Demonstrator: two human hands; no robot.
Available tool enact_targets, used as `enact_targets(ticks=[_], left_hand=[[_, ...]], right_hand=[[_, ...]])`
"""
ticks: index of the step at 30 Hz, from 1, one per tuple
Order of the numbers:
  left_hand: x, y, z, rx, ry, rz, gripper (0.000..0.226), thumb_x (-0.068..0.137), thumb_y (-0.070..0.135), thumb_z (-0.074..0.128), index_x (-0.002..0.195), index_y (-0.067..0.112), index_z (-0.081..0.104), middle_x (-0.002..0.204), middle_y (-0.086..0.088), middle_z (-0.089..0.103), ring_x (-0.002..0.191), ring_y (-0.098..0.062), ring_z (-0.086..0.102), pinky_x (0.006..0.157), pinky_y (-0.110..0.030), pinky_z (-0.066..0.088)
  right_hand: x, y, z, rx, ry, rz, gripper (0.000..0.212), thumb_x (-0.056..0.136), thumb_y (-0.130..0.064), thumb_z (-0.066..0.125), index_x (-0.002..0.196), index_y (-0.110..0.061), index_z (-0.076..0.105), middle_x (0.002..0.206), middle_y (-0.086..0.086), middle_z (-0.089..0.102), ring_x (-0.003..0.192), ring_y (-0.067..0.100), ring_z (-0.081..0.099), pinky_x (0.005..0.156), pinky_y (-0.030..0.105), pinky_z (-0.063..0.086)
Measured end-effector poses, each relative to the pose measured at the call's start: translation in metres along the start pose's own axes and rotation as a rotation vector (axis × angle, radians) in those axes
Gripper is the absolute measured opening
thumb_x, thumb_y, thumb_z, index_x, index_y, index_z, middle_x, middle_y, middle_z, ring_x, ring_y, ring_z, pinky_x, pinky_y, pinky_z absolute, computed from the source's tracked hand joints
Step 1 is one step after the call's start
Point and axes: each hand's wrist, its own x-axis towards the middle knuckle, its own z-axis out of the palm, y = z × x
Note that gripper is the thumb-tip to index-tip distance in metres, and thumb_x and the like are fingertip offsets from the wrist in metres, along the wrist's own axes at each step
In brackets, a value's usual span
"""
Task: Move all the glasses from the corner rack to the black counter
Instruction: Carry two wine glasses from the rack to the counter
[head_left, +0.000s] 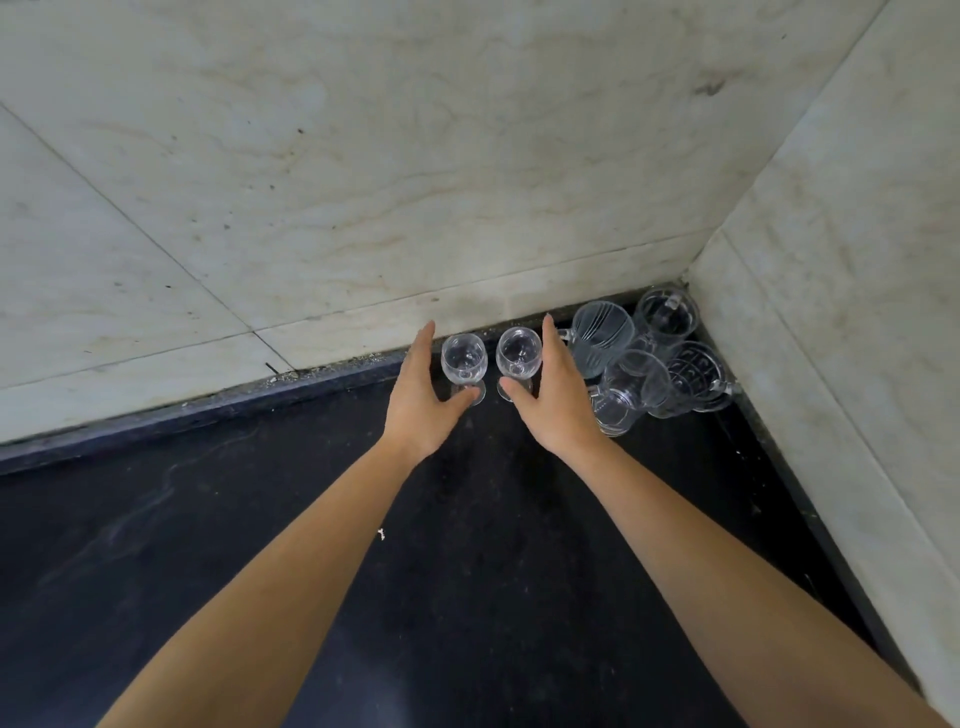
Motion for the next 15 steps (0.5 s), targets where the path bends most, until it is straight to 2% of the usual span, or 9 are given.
enact_targets(ticks=[3, 6, 9, 12, 15], left_hand=[[-0.022, 0.019, -0.030, 0.185, 0.097, 0.109, 0.081, 0.096, 0.047, 0.058, 0.159, 0.028, 0.011, 0.168, 0.003, 0.009, 0.154, -0.017, 0.010, 0.121, -0.043, 0.025], [-0.040, 0.052, -0.083, 0.371, 0.316, 0.304, 0.063, 0.105, 0.045, 0.037, 0.158, 0.015, 0.020, 0.167, -0.013, 0.010, 0.154, -0.030, 0.009, 0.121, -0.052, 0.021], [-0.057, 0.086, -0.144, 0.562, 0.556, 0.426, 0.062, 0.106, 0.047, 0.030, 0.156, 0.011, 0.026, 0.164, -0.022, 0.015, 0.152, -0.039, 0.013, 0.119, -0.058, 0.021], [-0.089, 0.109, -0.199, 0.725, 0.754, 0.447, 0.062, 0.107, 0.048, 0.029, 0.156, 0.011, 0.029, 0.163, -0.024, 0.018, 0.152, -0.041, 0.015, 0.120, -0.059, 0.018], [-0.161, 0.091, -0.244, 0.782, 0.929, 0.324, 0.062, 0.107, 0.048, 0.028, 0.157, 0.012, 0.025, 0.164, -0.024, 0.014, 0.153, -0.040, 0.010, 0.121, -0.058, 0.014]], right_hand=[[-0.017, -0.035, -0.025, -0.118, 0.022, -0.140, 0.083, 0.104, -0.041, 0.052, 0.163, -0.019, -0.002, 0.172, 0.006, -0.001, 0.158, 0.021, 0.004, 0.123, 0.043, 0.021], [-0.026, -0.088, -0.057, -0.278, 0.143, -0.336, 0.075, 0.106, -0.052, 0.034, 0.162, -0.018, 0.000, 0.171, 0.011, -0.004, 0.158, 0.027, 0.001, 0.124, 0.043, 0.015], [-0.029, -0.147, -0.086, -0.376, 0.290, -0.543, 0.073, 0.106, -0.055, 0.027, 0.162, -0.016, 0.004, 0.170, 0.018, -0.003, 0.158, 0.034, 0.001, 0.126, 0.046, 0.007], [-0.035, -0.196, -0.097, -0.389, 0.393, -0.699, 0.072, 0.106, -0.054, 0.031, 0.162, -0.015, 0.011, 0.169, 0.021, 0.001, 0.157, 0.037, 0.003, 0.126, 0.049, 0.003], [-0.060, -0.232, -0.069, -0.336, 0.378, -0.856, 0.071, 0.106, -0.053, 0.035, 0.162, -0.013, 0.014, 0.168, 0.024, 0.002, 0.157, 0.040, 0.004, 0.126, 0.051, 0.004]])
